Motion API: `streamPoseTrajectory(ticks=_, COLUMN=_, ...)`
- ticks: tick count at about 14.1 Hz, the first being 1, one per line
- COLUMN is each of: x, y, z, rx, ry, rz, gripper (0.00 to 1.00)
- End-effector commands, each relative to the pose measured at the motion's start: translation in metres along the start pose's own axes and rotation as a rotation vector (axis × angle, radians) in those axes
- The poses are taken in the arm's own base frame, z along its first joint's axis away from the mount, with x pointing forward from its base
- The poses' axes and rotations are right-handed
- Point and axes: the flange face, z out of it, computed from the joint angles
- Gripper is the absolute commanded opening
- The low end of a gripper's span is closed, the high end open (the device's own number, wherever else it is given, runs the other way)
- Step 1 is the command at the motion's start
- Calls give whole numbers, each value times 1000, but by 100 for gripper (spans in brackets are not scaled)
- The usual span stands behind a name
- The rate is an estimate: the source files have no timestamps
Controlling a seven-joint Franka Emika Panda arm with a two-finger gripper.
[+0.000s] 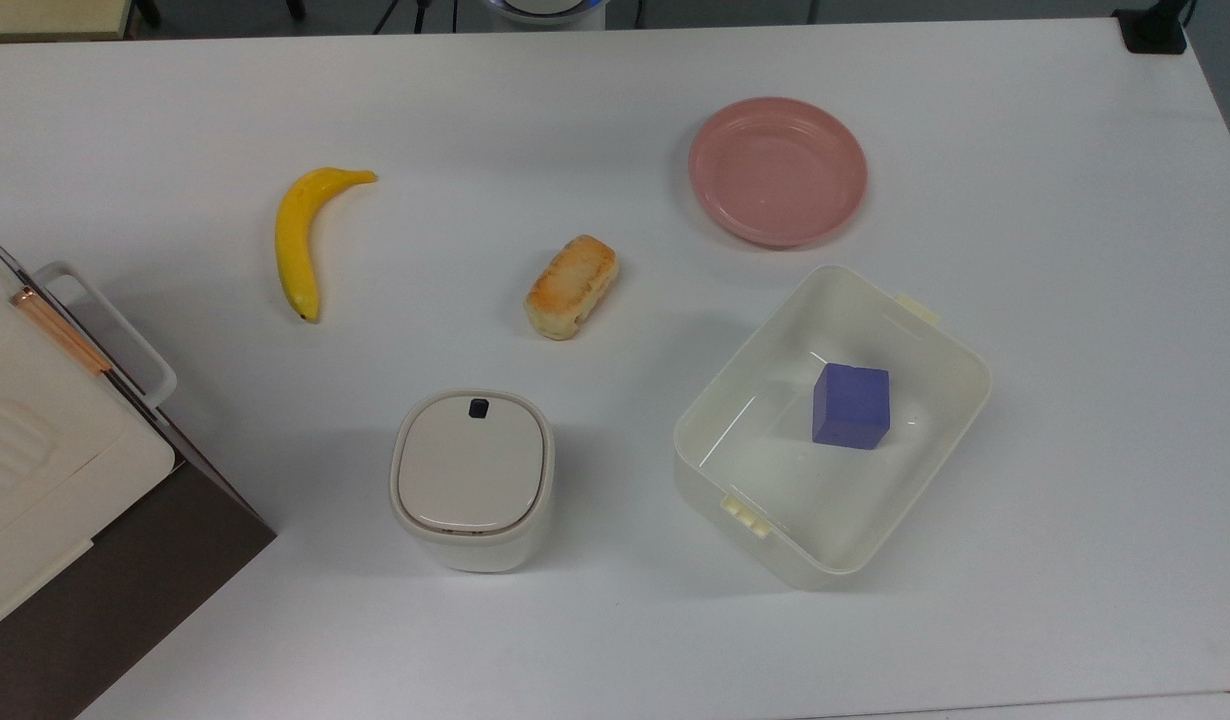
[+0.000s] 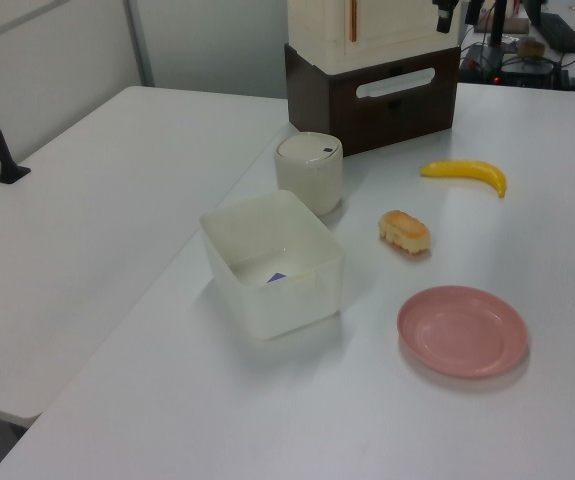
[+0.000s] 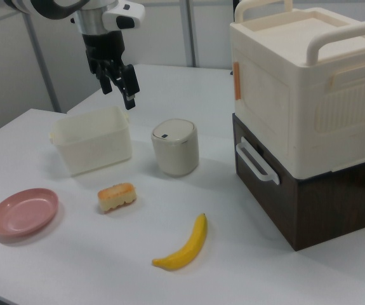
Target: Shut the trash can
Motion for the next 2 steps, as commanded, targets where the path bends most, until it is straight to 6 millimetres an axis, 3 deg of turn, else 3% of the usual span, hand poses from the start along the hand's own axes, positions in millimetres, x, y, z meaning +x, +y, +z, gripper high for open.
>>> streamPoseTrajectory(ticks=1, x=-1, y=-6, z=5, rx=-12, ry=10, rz=-35, gripper=100)
streamPoseTrajectory(ticks=2, x=-1, y=-9, z=6, rx=-12, ry=10, rz=-40, gripper=100)
